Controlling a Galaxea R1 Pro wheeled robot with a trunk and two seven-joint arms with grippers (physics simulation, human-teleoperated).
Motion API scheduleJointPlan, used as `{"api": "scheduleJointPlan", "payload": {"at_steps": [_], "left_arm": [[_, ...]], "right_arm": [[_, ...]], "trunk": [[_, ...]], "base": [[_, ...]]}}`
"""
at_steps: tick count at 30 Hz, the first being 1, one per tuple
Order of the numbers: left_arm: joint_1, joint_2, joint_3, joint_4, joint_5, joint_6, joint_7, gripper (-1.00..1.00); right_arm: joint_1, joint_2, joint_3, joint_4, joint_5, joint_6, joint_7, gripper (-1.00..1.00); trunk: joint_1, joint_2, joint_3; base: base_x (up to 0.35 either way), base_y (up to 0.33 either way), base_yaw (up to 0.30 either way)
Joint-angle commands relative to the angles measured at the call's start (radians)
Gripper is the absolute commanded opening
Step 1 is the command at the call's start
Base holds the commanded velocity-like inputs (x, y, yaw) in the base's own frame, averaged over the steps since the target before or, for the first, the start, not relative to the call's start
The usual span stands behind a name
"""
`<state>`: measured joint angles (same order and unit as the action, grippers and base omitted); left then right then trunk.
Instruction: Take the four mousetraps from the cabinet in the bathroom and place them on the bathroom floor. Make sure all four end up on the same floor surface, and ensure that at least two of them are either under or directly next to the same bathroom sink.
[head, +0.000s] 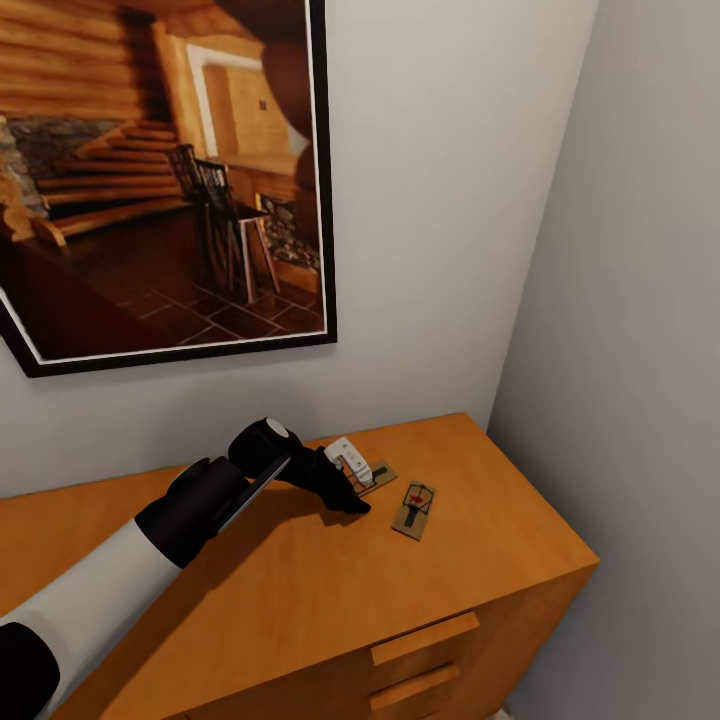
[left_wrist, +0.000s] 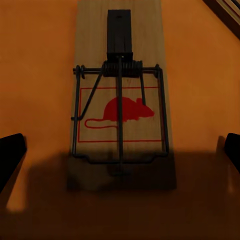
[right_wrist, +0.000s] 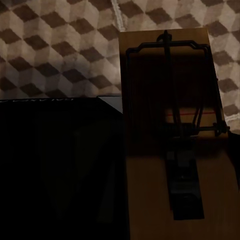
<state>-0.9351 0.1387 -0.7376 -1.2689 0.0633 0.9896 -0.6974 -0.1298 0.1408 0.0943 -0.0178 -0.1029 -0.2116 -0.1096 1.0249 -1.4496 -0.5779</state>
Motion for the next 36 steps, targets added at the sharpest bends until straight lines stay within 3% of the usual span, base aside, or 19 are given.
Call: {"api": "scheduleJointPlan", "payload": {"at_steps": [1,11,12,36], "left_arm": [[-0.001,0.001,-0.002,0.050,0.000,0.006,0.004,1.00],[-0.001,0.001,-0.002,0.051,0.000,0.006,0.004,1.00],[-0.001,0.001,-0.002,0.051,0.000,0.006,0.004,-1.00],[-0.001,-0.001,-0.002,0.052,0.000,0.006,0.004,-1.00]], "right_arm": [[-0.001,0.000,0.008,0.001,-0.012,-0.004,-0.001,-1.00],[0.000,0.000,0.008,0.001,-0.012,-0.004,-0.001,-1.00],[-0.001,0.000,0.008,0.001,-0.012,-0.004,-0.001,-1.00],[0.001,0.002,0.008,0.001,-0.012,-0.005,-0.001,-1.00]], "trunk": [[0.000,0.000,-0.001],[0.000,0.000,-0.001],[0.000,0.000,-0.001],[0.000,0.000,-0.001]], "base": [[0.000,0.000,0.000],[0.000,0.000,0.000],[0.000,0.000,0.000],[0.000,0.000,0.000]]}}
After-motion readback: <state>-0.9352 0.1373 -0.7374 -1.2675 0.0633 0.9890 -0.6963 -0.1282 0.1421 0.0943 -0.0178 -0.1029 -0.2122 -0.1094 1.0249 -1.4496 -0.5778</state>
